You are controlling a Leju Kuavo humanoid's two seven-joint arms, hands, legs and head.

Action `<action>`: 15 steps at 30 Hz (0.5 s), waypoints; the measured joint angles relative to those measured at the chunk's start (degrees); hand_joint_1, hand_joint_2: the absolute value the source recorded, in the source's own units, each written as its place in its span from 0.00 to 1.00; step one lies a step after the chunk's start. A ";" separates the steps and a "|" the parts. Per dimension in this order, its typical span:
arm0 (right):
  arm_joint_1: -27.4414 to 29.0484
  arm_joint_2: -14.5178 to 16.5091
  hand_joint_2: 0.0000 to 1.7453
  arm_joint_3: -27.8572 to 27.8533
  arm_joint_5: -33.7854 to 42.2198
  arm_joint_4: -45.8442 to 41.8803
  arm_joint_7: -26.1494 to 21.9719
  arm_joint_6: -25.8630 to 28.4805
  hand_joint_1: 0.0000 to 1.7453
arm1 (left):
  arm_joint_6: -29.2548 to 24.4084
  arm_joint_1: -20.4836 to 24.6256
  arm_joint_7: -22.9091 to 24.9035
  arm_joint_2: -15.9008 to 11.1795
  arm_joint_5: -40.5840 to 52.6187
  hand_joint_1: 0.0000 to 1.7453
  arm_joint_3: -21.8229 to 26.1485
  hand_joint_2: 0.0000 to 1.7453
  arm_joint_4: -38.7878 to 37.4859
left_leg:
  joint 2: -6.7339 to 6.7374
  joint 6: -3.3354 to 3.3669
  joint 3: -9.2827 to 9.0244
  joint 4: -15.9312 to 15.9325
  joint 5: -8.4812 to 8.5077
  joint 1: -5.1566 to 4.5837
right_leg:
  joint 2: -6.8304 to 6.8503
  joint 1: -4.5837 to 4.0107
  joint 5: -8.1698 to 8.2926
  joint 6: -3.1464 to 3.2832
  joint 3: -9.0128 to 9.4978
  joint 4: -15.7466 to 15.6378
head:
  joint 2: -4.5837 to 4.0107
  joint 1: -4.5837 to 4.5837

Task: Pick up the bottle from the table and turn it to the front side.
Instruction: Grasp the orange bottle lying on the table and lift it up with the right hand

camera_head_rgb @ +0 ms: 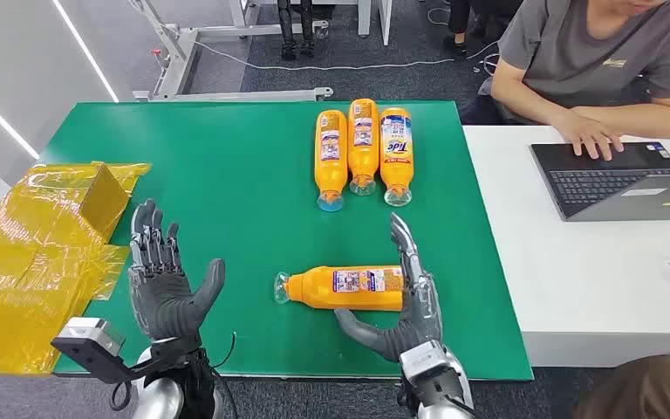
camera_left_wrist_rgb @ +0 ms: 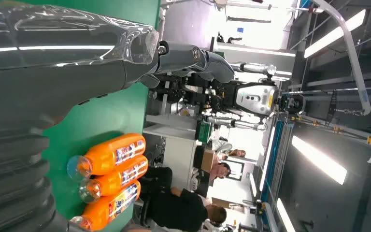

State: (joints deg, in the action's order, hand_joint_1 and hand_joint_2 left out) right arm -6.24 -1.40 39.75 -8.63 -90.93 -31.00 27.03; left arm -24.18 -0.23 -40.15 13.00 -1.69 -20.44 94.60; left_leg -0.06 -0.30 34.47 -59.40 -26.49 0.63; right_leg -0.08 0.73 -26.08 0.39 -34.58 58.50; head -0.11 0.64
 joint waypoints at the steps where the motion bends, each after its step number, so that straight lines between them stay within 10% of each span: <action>1: -0.20 0.01 1.00 -0.27 -0.76 0.07 0.50 -0.55 0.00 | 0.04 0.19 0.00 0.00 -0.07 0.00 -0.09 1.00 -0.21 | 0.00 0.00 0.00 0.00 0.00 0.00 | 0.00 0.00 0.01 -0.01 0.00 0.00 | 0.00 0.00; 9: -4.19 -1.03 1.00 -5.40 -19.58 1.67 13.15 -17.73 0.00 | 2.89 1.92 0.00 0.00 0.15 0.00 -0.50 1.00 -1.93 | 0.01 0.00 0.00 -0.02 0.00 -0.01 | -0.01 0.01 0.03 -0.02 -0.01 -0.01 | 0.00 0.01; 15: -9.43 -8.35 1.00 -7.01 -24.98 6.09 16.05 -26.81 0.00 | 6.29 4.08 0.00 0.00 -1.23 0.00 -1.01 1.00 -4.36 | -0.06 0.09 0.04 -0.13 0.05 -0.02 | 0.04 0.02 0.08 -0.10 0.01 -0.03 | 0.00 0.01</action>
State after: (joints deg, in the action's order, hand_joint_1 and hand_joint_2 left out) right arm -15.67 -9.75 32.74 -33.61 -84.83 -14.95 0.22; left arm -17.90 3.85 -40.15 13.00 -2.92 -21.45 90.24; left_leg -0.12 -0.21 34.51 -59.54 -26.44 0.61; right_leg -0.04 0.75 -26.00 0.28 -34.57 58.47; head -0.11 0.66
